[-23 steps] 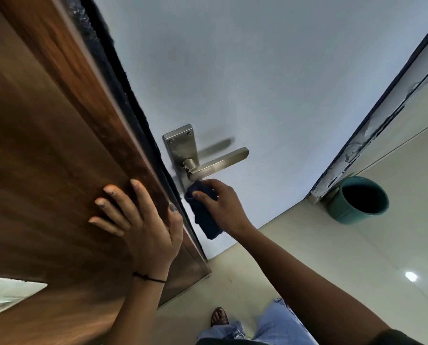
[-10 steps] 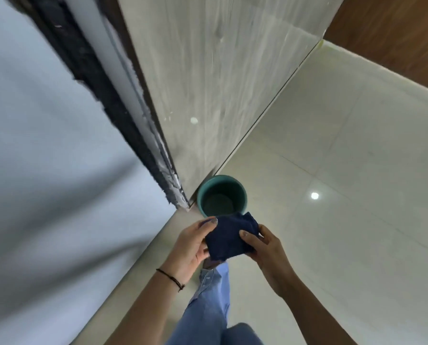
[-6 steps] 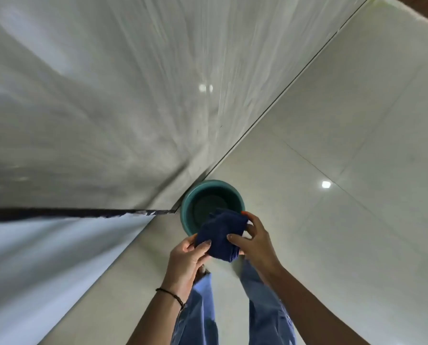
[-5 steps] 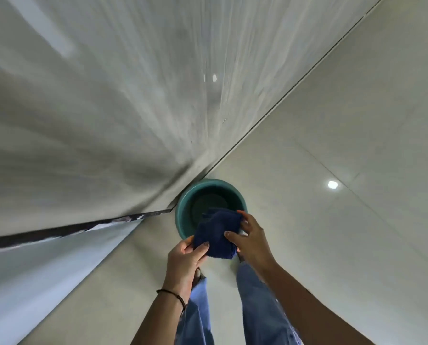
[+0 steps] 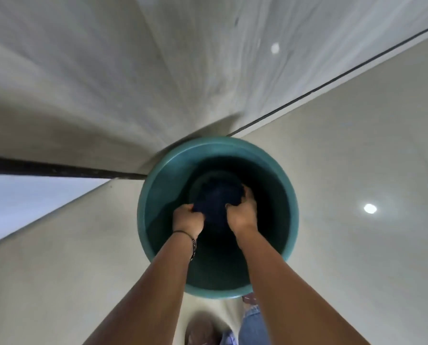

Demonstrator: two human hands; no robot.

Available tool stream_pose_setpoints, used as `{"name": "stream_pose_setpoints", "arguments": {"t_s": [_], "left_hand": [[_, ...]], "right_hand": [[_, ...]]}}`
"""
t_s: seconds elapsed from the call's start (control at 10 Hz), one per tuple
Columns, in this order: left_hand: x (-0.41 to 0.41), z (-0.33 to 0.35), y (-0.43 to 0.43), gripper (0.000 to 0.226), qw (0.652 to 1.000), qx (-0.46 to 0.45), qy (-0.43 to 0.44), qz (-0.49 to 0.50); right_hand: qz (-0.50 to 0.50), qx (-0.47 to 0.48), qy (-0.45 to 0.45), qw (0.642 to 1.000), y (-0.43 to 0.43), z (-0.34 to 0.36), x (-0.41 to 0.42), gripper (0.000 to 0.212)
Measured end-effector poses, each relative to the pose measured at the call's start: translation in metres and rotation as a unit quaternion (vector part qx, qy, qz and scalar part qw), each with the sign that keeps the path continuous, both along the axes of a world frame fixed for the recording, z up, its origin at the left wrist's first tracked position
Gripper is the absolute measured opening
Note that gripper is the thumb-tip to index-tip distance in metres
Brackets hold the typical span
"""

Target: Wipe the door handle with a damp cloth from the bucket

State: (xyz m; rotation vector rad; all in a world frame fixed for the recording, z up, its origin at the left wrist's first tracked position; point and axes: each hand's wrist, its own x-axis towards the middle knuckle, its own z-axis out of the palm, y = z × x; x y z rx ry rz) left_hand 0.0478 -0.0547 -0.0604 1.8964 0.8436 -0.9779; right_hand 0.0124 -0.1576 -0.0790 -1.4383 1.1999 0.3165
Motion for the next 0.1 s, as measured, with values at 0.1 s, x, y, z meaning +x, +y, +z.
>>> {"name": "stream_pose_setpoints", "arguments": {"t_s": [0.1], "left_hand": [[0.0009, -0.0332, -0.0016, 0.015, 0.999, 0.022, 0.012, -0.047]], "right_hand": [[0.006, -0.014, 0.01, 1.0, 0.0027, -0.0296, 0.0077, 0.068]]}}
